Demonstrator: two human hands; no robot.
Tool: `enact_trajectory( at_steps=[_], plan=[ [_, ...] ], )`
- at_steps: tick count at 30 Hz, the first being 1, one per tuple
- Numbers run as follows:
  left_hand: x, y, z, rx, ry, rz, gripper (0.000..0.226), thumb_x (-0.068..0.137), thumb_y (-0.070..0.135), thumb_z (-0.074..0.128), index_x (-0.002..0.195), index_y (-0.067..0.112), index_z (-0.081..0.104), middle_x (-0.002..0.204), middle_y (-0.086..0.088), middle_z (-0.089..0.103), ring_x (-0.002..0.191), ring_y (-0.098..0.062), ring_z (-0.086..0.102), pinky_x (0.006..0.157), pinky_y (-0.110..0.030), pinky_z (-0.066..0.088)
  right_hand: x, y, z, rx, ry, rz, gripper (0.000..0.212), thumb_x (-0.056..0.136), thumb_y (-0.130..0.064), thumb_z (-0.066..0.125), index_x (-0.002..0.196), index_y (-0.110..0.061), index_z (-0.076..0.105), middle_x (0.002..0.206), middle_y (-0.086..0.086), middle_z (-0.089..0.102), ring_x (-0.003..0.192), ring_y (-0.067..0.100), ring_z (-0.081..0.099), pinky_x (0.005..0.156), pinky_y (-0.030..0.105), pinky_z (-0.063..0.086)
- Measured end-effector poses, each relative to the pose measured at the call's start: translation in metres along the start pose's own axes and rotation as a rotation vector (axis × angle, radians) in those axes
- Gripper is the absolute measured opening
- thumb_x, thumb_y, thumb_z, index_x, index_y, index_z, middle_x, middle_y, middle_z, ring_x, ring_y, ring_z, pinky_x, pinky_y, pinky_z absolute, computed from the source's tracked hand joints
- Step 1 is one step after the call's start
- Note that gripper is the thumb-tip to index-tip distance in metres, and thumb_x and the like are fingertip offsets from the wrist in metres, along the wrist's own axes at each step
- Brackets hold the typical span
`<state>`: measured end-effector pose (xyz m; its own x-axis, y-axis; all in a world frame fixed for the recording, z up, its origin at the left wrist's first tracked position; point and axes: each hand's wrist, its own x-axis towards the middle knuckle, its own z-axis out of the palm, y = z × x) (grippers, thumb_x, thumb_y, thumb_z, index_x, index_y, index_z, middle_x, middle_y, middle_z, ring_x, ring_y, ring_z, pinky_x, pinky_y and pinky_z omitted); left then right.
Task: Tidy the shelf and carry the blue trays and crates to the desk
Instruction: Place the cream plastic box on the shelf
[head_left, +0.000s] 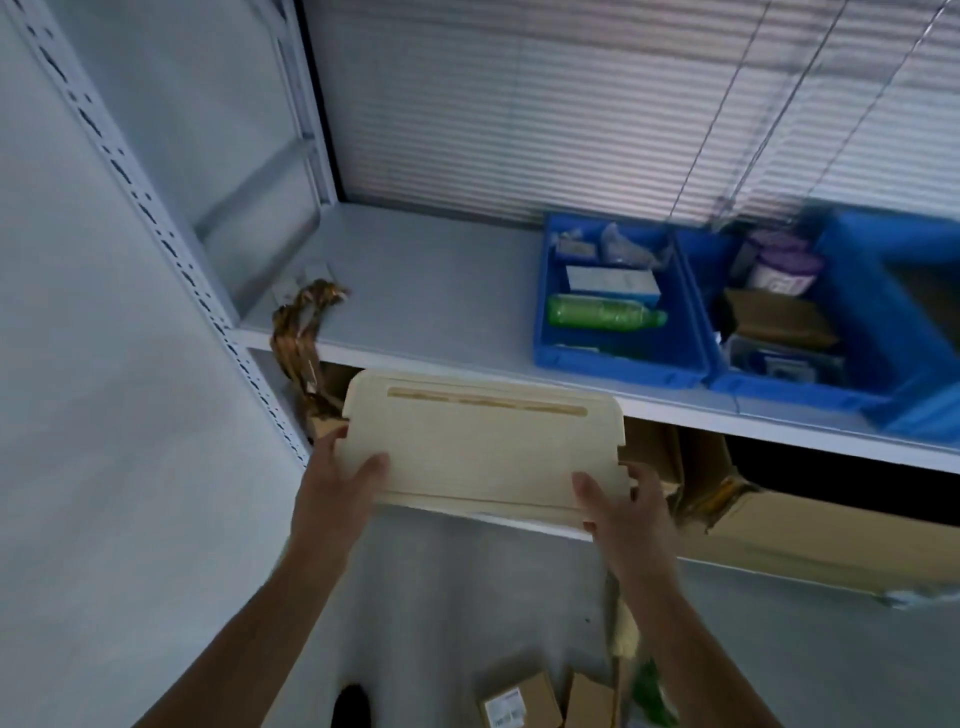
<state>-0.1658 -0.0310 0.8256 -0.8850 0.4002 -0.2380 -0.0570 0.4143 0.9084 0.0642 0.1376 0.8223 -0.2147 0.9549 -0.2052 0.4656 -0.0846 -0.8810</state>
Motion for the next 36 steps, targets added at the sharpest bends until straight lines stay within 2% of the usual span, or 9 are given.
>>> enact_trajectory(
  at_steps=[3,7,11,16,18,21,27,32,36],
  plan=[
    [0.041,0.027,-0.020,-0.089,0.006,0.015,0.052,0.070,0.045,0.069,0.117,0.028,0.055,0.107,-0.001,0.064,0.103,-0.034,0.064,0.089,-0.057,0.053,0.015,-0.048,0.020,0.029,-0.007,-0.046,0.045,0.078,-0.046,0.075,0.112,-0.024,0.054,0.093,-0.004,0.068,0.074,0.018,0.070,0.068,0.044,0.062],
    [0.119,0.058,-0.035,-0.129,-0.043,0.009,0.067,0.059,0.050,0.069,0.121,0.030,0.055,0.111,0.001,0.065,0.102,-0.028,0.064,0.091,-0.053,0.054,0.052,-0.100,0.063,0.054,-0.054,-0.014,0.039,0.086,-0.037,0.071,0.116,-0.023,0.050,0.093,-0.003,0.065,0.076,0.018,0.070,0.071,0.039,0.062],
    [0.215,0.081,-0.028,-0.153,-0.120,0.005,0.059,0.072,0.033,0.076,0.127,0.027,0.055,0.112,0.002,0.062,0.106,-0.029,0.061,0.094,-0.051,0.053,0.115,-0.140,0.114,0.096,-0.083,0.096,0.038,0.088,-0.026,0.071,0.117,-0.020,0.047,0.101,0.005,0.064,0.076,0.019,0.069,0.065,0.030,0.057],
    [0.322,0.079,0.003,-0.122,-0.194,-0.116,0.071,0.059,0.040,0.080,0.123,0.017,0.059,0.114,-0.009,0.064,0.103,-0.034,0.061,0.090,-0.046,0.054,0.191,-0.157,0.171,0.058,-0.088,0.225,0.035,0.089,-0.020,0.068,0.119,-0.006,0.056,0.086,0.007,0.067,0.069,0.019,0.066,0.072,0.036,0.060],
    [0.343,0.081,0.015,-0.159,-0.219,-0.141,0.060,0.067,0.029,0.080,0.121,0.011,0.059,0.112,-0.008,0.064,0.099,-0.032,0.060,0.080,-0.039,0.049,0.215,-0.155,0.188,0.046,-0.079,0.248,0.038,0.090,-0.020,0.068,0.123,-0.005,0.057,0.086,0.008,0.068,0.071,0.020,0.067,0.071,0.035,0.060],
    [0.363,0.082,0.031,-0.180,-0.258,-0.104,0.051,0.084,0.007,0.072,0.130,0.015,0.052,0.114,-0.003,0.056,0.102,-0.025,0.054,0.088,-0.037,0.047,0.242,-0.147,0.206,0.045,-0.052,0.267,0.040,0.090,-0.017,0.067,0.126,-0.005,0.055,0.090,0.008,0.067,0.074,0.022,0.068,0.071,0.036,0.060],
    [0.402,0.086,0.052,-0.138,-0.243,-0.025,0.064,0.082,0.011,0.074,0.140,0.014,0.047,0.124,-0.006,0.058,0.118,-0.031,0.057,0.095,-0.039,0.049,0.283,-0.154,0.223,0.024,-0.042,0.112,0.059,0.079,-0.016,0.073,0.130,-0.022,0.045,0.107,0.008,0.063,0.091,0.027,0.066,0.076,0.041,0.060],
    [0.392,0.070,0.060,0.067,0.073,0.232,0.073,0.076,0.031,0.077,0.141,0.024,0.045,0.145,-0.007,0.045,0.131,-0.028,0.045,0.105,-0.050,0.043,0.273,-0.146,0.228,-0.399,0.061,-0.192,0.089,0.076,-0.033,0.078,0.148,-0.030,0.026,0.143,0.003,0.033,0.128,0.026,0.036,0.099,0.048,0.046],
    [0.385,0.067,0.083,0.071,-0.014,0.277,0.073,0.078,0.029,0.078,0.142,0.027,0.043,0.145,-0.001,0.045,0.129,-0.023,0.046,0.103,-0.045,0.044,0.282,-0.139,0.238,-0.341,-0.070,-0.225,0.079,0.085,-0.039,0.072,0.148,-0.035,0.024,0.146,0.002,0.021,0.123,0.024,0.042,0.097,0.047,0.052]
  ],
)
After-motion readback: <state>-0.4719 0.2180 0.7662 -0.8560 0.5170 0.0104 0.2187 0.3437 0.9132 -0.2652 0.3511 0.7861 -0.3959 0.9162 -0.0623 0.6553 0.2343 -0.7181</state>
